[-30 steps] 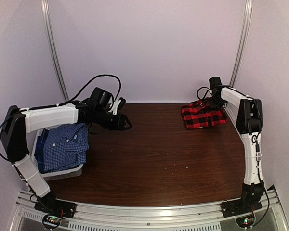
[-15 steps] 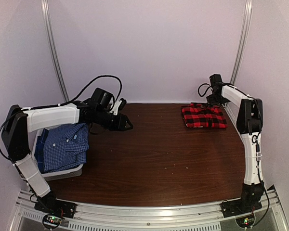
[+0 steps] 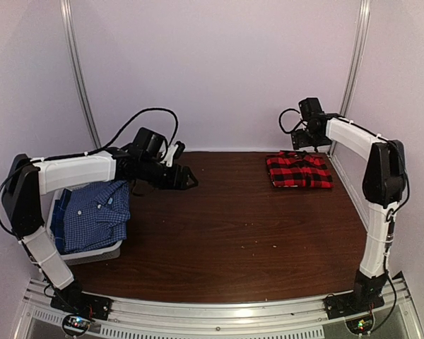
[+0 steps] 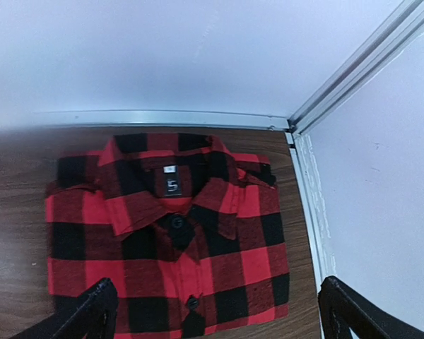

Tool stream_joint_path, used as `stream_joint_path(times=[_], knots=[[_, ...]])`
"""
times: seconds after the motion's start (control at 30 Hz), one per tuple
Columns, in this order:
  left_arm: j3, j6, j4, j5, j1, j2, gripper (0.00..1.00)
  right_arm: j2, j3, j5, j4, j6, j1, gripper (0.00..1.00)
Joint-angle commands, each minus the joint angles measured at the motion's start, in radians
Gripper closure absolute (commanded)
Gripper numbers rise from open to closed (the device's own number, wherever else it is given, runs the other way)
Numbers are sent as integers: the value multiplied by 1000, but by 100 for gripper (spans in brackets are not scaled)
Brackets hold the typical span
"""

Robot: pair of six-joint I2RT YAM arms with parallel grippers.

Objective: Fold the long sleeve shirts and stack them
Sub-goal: Reset both arms

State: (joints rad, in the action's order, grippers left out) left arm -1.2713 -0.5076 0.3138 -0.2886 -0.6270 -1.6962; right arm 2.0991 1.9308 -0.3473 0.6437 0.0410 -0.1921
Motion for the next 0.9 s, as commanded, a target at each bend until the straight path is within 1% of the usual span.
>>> stream_joint_path(times=[0.0,0.07,0.2,0.27,0.37,0.43,0.7,0.87], knots=[[-19,9,-51,34,10,57,24,-140,-144,63,-99,83,-68,0],[-6,9,-57,38,10,75,20,-200,-216,77,-136,103,-104,0],[50,11,-84,57,10,125,16,-314,-368,132,-218,139,-181,0],[83,6,-108,59,10,154,11,-363,-429,162,-248,161,-219,0],[129,-4,-138,58,9,199,7,-440,-509,202,-285,189,-281,0],[163,-11,-158,59,7,232,3,-484,-555,214,-308,210,-318,0],[267,-8,-224,91,-35,351,2,-647,-712,236,-383,302,-451,0],[306,-11,-265,119,-76,387,2,-763,-837,242,-449,373,-474,0]])
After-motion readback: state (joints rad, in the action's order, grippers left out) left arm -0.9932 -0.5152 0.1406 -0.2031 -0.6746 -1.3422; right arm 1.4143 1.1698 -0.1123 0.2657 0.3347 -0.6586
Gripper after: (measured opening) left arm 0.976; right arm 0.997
